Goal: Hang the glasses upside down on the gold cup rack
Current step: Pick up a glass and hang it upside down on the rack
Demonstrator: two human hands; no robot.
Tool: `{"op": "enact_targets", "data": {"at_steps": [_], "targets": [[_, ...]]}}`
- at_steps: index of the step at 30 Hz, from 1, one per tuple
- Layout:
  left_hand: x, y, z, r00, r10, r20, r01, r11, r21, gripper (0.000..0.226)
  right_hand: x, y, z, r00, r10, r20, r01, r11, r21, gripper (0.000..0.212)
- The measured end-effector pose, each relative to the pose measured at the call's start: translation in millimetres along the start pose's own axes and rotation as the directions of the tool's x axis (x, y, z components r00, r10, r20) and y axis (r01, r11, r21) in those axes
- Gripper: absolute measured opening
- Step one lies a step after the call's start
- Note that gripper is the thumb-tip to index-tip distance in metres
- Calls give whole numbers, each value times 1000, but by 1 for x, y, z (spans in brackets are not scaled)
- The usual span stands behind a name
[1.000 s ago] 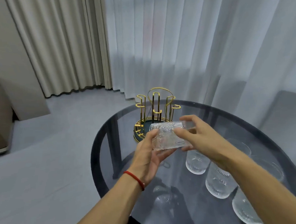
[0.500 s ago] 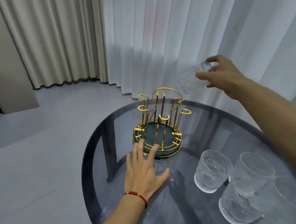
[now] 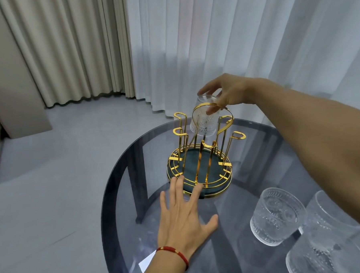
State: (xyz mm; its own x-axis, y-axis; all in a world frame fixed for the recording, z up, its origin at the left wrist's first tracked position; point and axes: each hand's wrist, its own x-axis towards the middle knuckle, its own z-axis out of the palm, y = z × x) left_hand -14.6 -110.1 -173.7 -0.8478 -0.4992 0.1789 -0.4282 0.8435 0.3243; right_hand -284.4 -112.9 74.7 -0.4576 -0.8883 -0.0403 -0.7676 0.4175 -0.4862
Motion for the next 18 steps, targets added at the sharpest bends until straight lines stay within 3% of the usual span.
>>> {"op": "enact_targets", "data": {"at_steps": [10,18], "targets": [[1,-1,1,1000,-2,9,2,1000,-6,77,20,6,20,980,7,197,-12,1000,21,69],[0,0,-5,1000,0,-8,-1,1000,-5,74,9,5,16,980,33,197,-45,998,54,68]]}}
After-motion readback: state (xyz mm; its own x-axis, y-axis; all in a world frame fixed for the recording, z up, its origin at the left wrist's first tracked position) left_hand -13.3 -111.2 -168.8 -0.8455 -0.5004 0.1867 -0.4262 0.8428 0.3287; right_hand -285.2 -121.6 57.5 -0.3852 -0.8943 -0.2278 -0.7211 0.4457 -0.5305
